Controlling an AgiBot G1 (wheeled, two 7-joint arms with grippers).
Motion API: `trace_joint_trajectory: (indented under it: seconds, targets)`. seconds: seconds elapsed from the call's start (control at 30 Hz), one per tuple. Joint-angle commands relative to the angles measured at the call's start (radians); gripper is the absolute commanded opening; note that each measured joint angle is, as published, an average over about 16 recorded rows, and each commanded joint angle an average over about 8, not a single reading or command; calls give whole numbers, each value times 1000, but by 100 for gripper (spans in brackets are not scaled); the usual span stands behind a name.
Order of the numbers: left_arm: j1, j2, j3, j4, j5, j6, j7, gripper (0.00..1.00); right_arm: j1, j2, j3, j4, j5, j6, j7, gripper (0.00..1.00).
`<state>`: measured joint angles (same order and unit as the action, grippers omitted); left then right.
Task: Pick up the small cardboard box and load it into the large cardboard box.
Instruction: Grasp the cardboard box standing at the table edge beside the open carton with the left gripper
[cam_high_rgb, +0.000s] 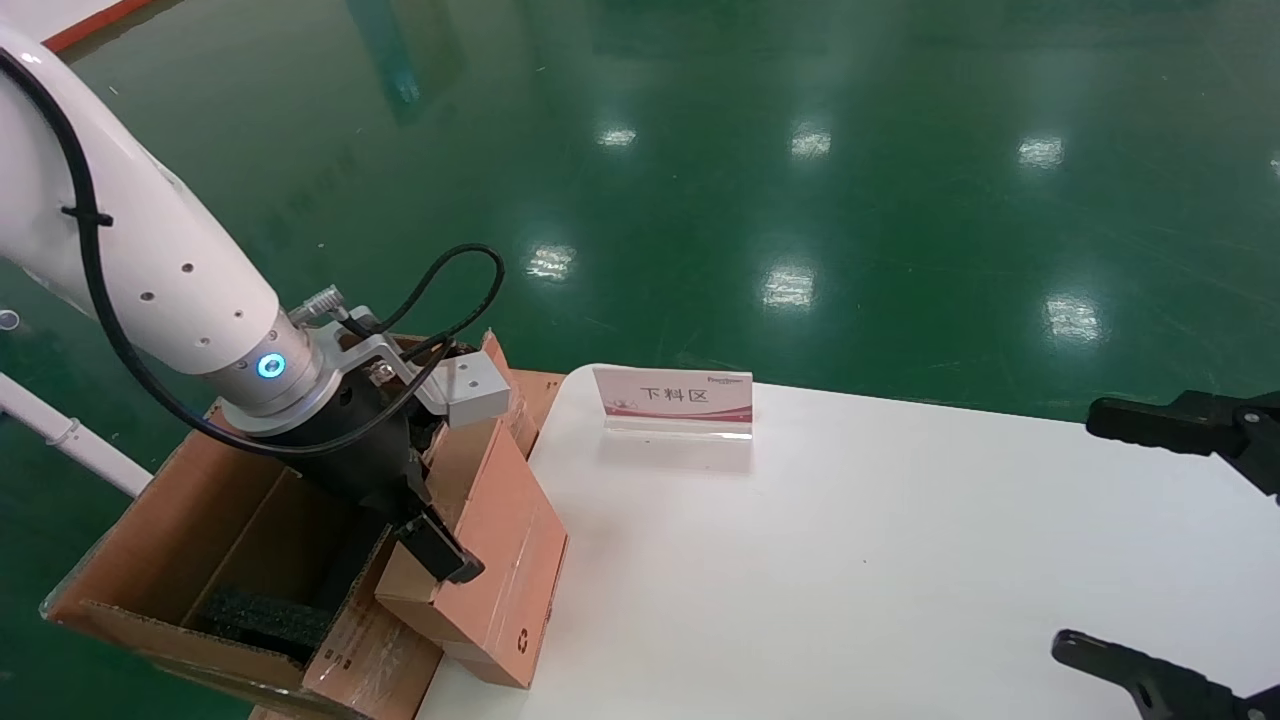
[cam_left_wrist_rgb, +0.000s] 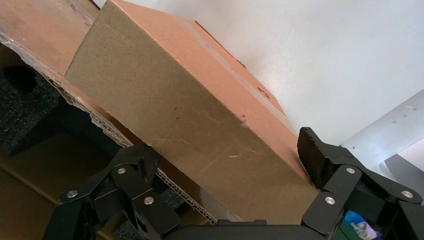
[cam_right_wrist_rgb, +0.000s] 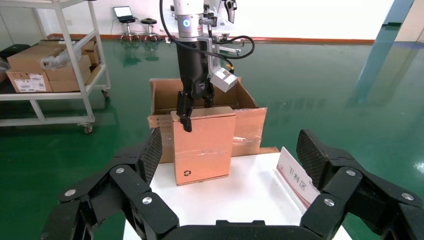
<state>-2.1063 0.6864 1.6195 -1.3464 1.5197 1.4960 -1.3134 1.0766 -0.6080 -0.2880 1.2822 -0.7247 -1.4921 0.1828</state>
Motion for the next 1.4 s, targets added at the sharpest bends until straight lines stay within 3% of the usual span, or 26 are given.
trace_joint_trajectory:
  seconds: [0.03,1.4]
  targets:
    - [0,0,-1,0,0,1,0,0,0,0,0,0,0,0,0,0]
    - [-36,1,-33,36,-30,-9,8,0,0,0,0,0,0,0,0,0]
